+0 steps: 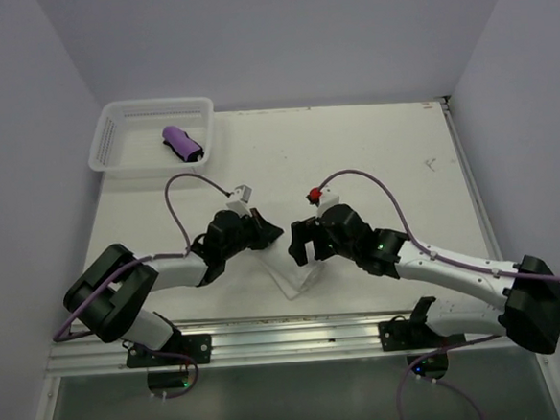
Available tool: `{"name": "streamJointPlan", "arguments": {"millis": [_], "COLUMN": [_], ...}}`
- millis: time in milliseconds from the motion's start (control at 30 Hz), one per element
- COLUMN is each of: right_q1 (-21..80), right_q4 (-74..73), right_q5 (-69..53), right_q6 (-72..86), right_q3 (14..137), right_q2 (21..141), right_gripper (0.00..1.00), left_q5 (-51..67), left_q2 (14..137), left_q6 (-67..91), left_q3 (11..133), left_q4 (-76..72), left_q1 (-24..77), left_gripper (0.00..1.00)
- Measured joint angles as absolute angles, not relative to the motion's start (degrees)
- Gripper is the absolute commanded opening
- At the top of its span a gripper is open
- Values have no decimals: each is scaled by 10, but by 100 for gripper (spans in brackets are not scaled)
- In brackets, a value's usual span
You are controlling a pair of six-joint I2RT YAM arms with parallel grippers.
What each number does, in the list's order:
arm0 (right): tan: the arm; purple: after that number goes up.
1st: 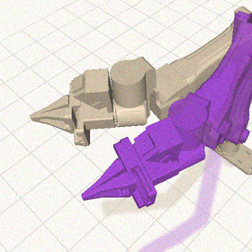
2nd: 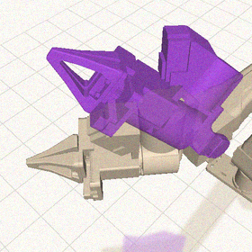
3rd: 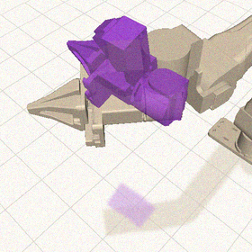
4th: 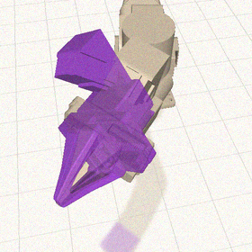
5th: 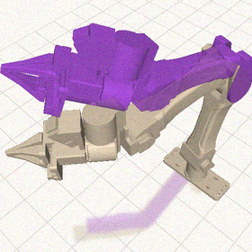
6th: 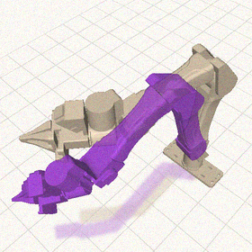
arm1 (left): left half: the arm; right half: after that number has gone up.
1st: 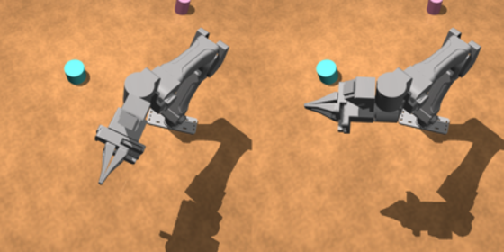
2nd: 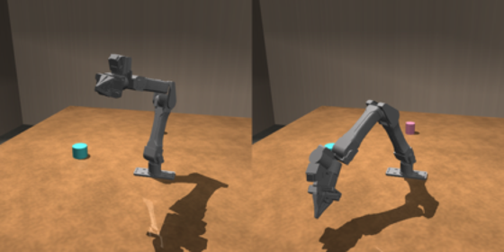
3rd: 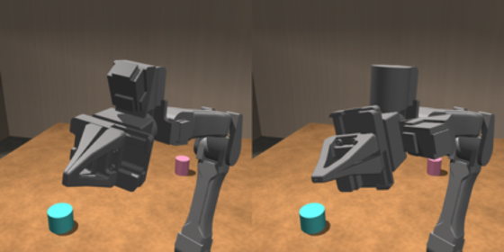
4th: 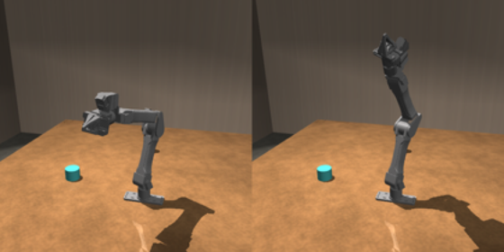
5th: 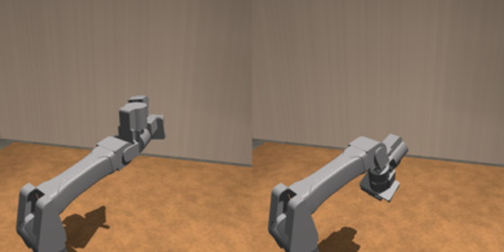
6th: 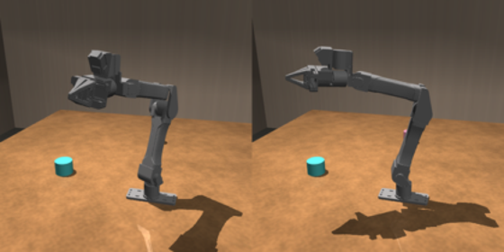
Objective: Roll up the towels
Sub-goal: Roll the towel
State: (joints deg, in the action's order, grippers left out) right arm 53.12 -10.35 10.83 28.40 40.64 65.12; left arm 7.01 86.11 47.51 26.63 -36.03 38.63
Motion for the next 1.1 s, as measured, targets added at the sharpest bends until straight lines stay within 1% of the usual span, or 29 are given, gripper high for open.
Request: {"name": "streamJointPlan", "arguments": {"millis": [167, 400, 600, 700, 800, 867, 900, 967, 1000, 1067, 1100], "right_q1": [511, 508, 510, 524, 551, 581, 597, 625, 634, 648, 651], "right_q4": [-62, -13, 5, 4, -6, -25, -38, -59, -66, -77, -81], "right_q5": [13, -65, -67, -48, -13, 29, 51, 94, 108, 137, 145], "right_q6": [284, 279, 269, 264, 255, 246, 242, 236, 235, 233, 232], "right_q3": [402, 401, 385, 385, 390, 404, 415, 435, 441, 451, 455], "right_q2": [729, 814, 825, 838, 850, 859, 864, 876, 880, 888, 889], "right_gripper": [99, 99, 99, 99, 96, 88, 80, 73, 65, 59, 54], "left_q5": [70, 70, 70, 70, 70, 71, 71, 71, 70, 70, 70], "left_q2": [857, 849, 848, 847, 845, 841, 839, 834, 832, 824, 820], "left_q6": [475, 476, 487, 489, 489, 489, 489, 489, 489, 489, 488], "left_q3": [257, 243, 231, 230, 230, 230, 230, 230, 230, 231, 232], "left_q4": [-370, -379, -394, -396, -394, -389, -385, -377, -373, -359, -352], "left_q1": [386, 386, 386, 386, 386, 386, 386, 386, 386, 386, 386], "left_gripper": [0, 0, 0, 0, 0, 0, 0, 0, 0, 2, 4]}}
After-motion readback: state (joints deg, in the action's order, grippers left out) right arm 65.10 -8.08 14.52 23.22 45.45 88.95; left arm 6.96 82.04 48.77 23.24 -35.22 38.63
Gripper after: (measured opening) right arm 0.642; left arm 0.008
